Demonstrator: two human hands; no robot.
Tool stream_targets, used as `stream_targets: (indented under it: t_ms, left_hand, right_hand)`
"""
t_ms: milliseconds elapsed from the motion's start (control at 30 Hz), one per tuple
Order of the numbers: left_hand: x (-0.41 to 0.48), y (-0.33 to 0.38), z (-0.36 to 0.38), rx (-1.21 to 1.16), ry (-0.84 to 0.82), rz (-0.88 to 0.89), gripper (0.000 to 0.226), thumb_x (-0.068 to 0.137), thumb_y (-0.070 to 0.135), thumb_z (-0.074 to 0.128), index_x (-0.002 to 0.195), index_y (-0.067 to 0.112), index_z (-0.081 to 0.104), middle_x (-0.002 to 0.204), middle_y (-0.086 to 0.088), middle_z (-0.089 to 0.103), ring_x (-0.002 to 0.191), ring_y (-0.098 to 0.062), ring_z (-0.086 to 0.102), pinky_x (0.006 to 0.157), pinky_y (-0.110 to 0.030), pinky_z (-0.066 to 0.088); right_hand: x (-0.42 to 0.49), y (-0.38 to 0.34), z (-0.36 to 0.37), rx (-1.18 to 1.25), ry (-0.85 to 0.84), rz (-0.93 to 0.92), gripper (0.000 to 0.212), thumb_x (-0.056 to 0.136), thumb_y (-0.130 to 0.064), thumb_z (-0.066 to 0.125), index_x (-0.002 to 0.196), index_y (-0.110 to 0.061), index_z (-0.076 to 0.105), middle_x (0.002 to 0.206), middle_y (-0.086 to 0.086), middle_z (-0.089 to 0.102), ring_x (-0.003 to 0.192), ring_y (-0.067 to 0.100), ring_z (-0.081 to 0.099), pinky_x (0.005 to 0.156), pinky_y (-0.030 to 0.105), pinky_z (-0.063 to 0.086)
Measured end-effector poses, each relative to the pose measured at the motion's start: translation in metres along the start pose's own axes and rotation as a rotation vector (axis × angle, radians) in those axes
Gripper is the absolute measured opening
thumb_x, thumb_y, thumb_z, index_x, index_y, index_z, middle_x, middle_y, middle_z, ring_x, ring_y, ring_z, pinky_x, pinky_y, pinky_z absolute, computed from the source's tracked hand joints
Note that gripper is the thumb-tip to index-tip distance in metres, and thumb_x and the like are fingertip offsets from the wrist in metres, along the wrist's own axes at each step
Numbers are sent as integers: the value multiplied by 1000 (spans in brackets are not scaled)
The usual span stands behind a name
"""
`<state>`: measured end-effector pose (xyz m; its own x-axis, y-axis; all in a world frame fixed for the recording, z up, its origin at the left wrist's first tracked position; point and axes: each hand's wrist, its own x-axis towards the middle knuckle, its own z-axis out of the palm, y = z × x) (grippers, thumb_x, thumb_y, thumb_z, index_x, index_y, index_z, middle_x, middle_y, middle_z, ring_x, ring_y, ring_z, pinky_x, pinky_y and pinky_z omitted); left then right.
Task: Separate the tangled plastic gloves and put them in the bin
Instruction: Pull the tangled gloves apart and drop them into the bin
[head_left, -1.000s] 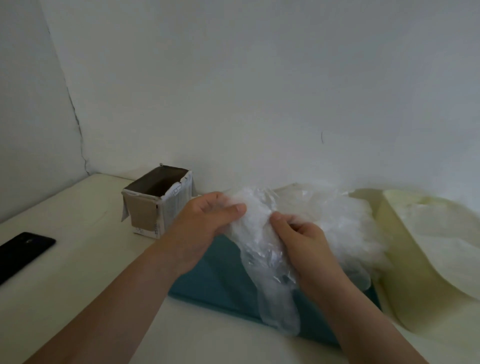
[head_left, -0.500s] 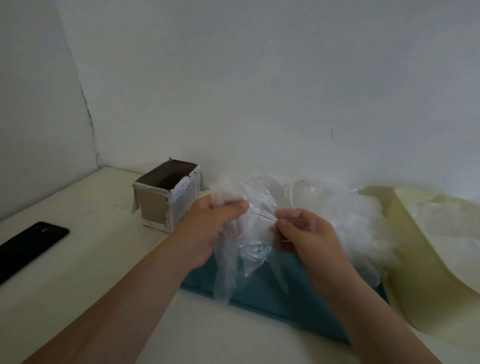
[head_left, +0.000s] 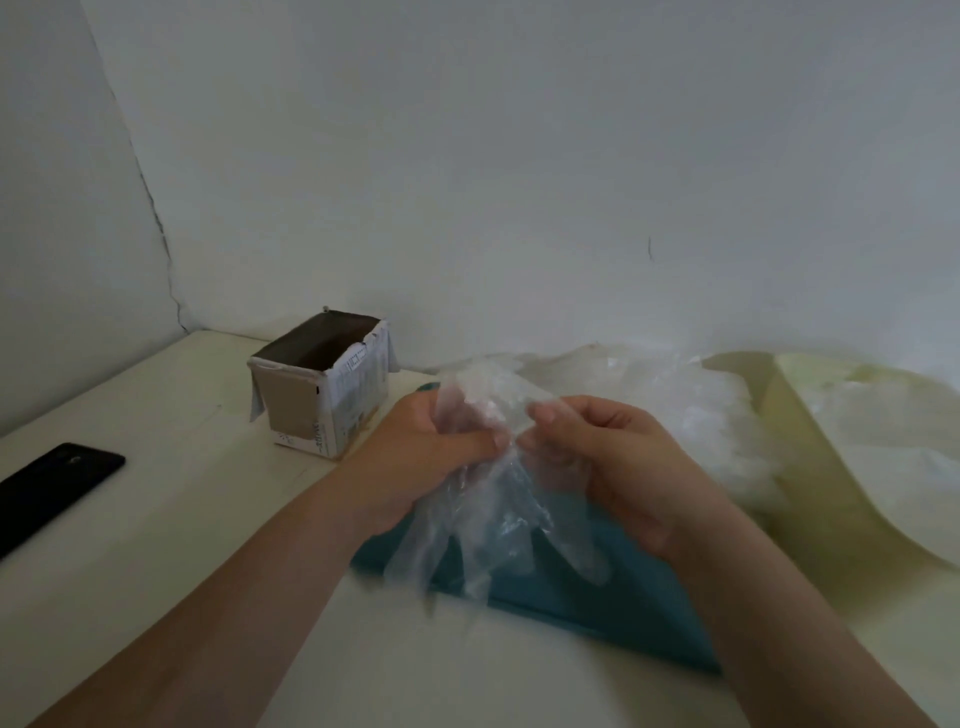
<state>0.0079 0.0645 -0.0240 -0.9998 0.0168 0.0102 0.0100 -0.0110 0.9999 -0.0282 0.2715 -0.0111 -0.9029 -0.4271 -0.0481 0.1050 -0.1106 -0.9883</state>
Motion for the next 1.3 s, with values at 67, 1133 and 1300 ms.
stream_targets:
  t_ms: [67, 1133, 1300]
  left_hand:
    - [0, -2, 3, -17, 9, 0, 27, 90, 6, 78, 116, 11, 76, 110, -11, 79, 104, -29, 76, 92, -43, 62]
    - [0, 15, 1, 73, 323, 219, 12, 90, 10, 80, 98, 18, 78, 87, -1, 79, 78, -16, 75, 73, -29, 62]
    - [13, 1, -28, -84, 348, 42, 13, 86, 5, 82, 97, 9, 76, 81, -8, 75, 73, -21, 67, 77, -37, 60]
  right_hand:
    - [4, 11, 11, -9, 86, -45, 15, 94, -16, 72, 97, -2, 76, 88, 16, 73, 81, 27, 65, 78, 39, 56]
    - [-9, -6, 10, -176, 186, -372, 17, 91, -1, 70, 84, -11, 83, 81, 12, 78, 75, 19, 72, 72, 32, 57]
    - [-10, -15, -3, -19, 250, -334, 27, 87, 10, 65, 79, -9, 84, 81, 19, 77, 73, 26, 74, 64, 30, 58]
